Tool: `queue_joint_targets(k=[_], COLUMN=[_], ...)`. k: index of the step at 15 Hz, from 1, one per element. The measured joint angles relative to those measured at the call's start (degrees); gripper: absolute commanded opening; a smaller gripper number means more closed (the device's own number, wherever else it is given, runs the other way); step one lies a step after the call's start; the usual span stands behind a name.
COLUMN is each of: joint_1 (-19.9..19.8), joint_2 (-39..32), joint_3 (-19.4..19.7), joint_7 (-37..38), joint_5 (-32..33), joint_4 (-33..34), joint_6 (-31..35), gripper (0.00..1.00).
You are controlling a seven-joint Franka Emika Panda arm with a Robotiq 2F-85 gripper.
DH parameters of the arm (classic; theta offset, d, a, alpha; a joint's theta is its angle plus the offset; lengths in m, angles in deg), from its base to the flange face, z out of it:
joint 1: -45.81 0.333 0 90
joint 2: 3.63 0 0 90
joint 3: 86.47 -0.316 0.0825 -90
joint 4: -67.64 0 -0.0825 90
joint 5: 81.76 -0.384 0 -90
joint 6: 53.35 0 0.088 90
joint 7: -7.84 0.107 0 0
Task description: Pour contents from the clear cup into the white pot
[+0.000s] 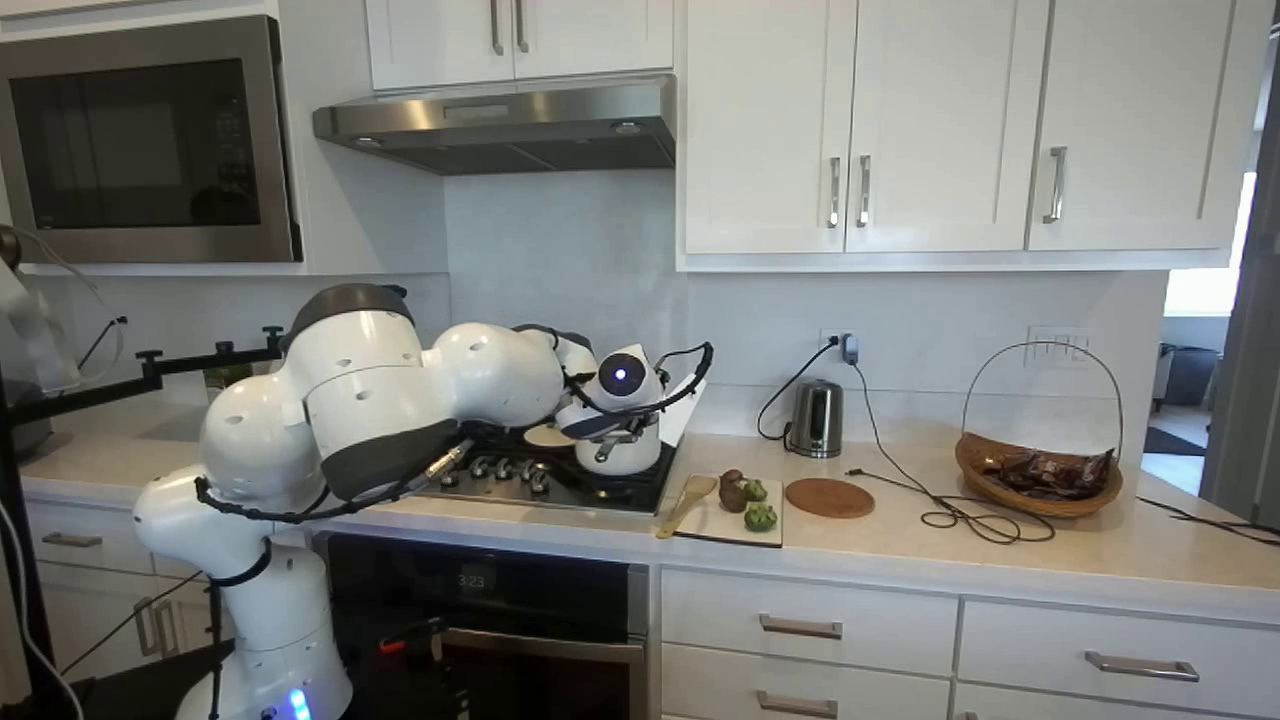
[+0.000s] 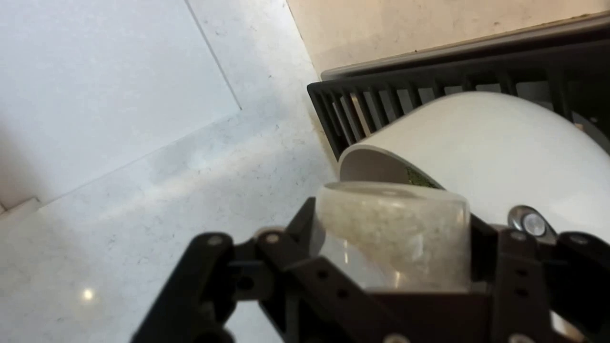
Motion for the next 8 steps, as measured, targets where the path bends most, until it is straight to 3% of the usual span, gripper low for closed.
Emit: queue_joint_targets(k=[8], joint_1=[0.7], joint_2=[-3.8], joint_3=[0.8], joint_7=[3.3], joint_5=[12.4], joint_4=[0.0], joint_6=[1.4], gripper=[0.35])
